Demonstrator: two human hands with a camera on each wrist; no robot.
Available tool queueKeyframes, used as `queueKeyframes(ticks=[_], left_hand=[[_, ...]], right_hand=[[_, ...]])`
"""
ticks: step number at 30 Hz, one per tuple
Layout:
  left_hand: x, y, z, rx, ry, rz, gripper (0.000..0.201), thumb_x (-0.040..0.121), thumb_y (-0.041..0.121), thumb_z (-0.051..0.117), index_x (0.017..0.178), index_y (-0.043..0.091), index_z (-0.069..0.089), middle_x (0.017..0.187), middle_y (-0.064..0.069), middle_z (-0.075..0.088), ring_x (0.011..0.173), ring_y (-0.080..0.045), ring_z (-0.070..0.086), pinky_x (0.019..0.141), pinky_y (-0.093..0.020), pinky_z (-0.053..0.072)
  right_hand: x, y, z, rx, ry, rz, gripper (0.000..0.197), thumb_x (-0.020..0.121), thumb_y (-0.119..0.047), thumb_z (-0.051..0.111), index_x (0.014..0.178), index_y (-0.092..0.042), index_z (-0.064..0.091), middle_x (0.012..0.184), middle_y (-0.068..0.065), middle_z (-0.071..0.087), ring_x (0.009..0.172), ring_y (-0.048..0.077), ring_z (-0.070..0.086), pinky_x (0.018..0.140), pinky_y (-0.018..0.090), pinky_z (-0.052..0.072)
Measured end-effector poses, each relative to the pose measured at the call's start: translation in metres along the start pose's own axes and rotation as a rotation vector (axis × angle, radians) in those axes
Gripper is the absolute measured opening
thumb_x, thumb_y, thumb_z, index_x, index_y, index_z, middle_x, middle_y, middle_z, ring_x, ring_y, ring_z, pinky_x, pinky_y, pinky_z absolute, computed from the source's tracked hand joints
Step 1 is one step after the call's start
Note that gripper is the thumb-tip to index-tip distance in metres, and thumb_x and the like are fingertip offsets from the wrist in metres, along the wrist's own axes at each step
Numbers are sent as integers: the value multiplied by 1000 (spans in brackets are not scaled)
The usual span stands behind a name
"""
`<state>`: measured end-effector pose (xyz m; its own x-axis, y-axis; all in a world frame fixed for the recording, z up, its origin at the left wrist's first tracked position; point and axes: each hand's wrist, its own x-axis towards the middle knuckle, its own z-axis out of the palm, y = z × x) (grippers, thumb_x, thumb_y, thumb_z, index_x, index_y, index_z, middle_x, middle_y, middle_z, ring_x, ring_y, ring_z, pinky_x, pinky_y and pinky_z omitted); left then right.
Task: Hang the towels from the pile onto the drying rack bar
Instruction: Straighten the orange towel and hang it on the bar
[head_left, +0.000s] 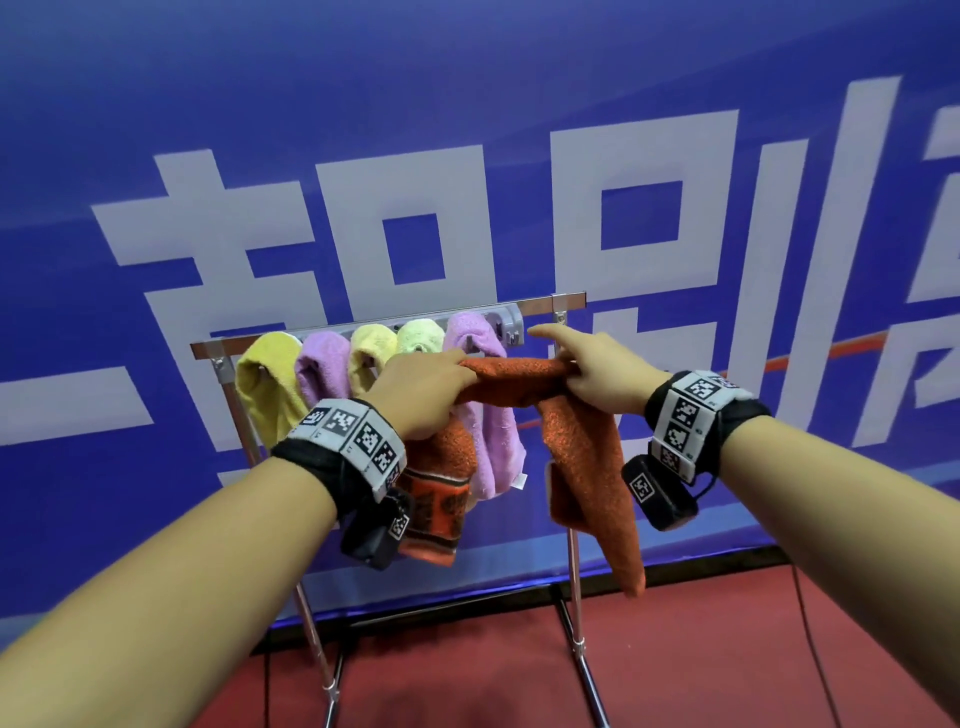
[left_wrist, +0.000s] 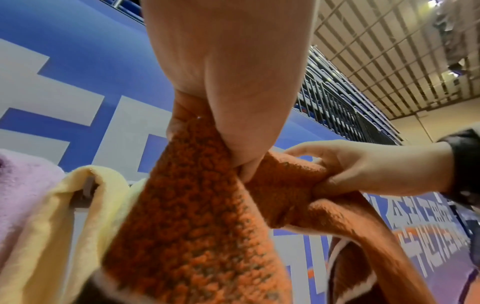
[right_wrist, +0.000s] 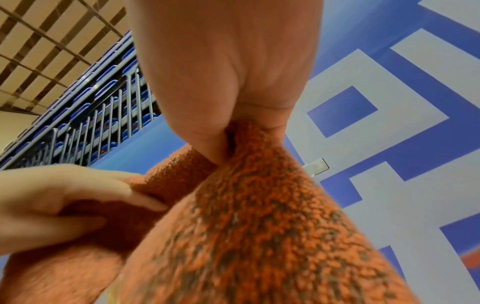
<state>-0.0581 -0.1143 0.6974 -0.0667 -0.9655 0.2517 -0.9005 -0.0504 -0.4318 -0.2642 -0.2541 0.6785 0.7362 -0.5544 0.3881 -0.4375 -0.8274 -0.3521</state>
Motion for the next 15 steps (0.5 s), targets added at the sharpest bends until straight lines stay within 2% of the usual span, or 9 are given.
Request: queueKeyframes(ticks=[2,3,5,7,10,13,15], left_hand=[[8,2,-1,-17,6,-62,39,88,18,52,125,30,58,120,4,53,105,-27,61,65,-35,40],[12,4,0,-20,12,-80,39,87,18,52,124,30,58,120,4,53,104,-26,61,65,-35,42],[21,8,1,-26,29,-123,34,87,15,53,119,26,59,118,2,53,103,-26,62,66,-35,42],[30,13,3,-36,42,-165,30,88,14,53,115,23,59,115,0,52,101,-28,62,66,-36,41],[43,21,4,-35,61,-188,25,88,16,55,112,20,58,113,-3,49,95,-31,62,64,-39,40],[54,32,6,3,81,-163,21,92,21,54,113,19,59,117,-5,49,97,-31,62,63,-38,38],[63,37,10,27,69,-138,24,95,22,50,115,24,63,119,-4,49,102,-30,61,65,-36,36]], right_hand=[[-3,1,1,-35,-34,-67,80,84,1,51,151,-34,25,104,-3,71,91,22,62,83,36,50],[-4,2,2,-49,-36,-99,80,85,0,51,151,-36,24,104,-5,70,90,23,62,81,37,50],[-4,6,3,-62,0,-150,71,84,-4,52,141,-39,31,110,-4,67,93,26,62,82,41,51],[-5,8,2,-118,33,-195,53,86,-12,55,130,-40,41,117,-3,62,99,25,61,83,40,50],[-6,13,2,-378,-3,-249,31,93,-22,53,120,-38,56,115,-4,57,98,25,59,73,33,46],[-1,23,6,-582,-5,-178,37,97,-20,47,126,-40,59,113,0,54,100,28,60,68,35,44],[5,32,4,-618,39,-96,34,98,-20,44,124,-34,60,114,1,54,101,29,62,66,36,43]])
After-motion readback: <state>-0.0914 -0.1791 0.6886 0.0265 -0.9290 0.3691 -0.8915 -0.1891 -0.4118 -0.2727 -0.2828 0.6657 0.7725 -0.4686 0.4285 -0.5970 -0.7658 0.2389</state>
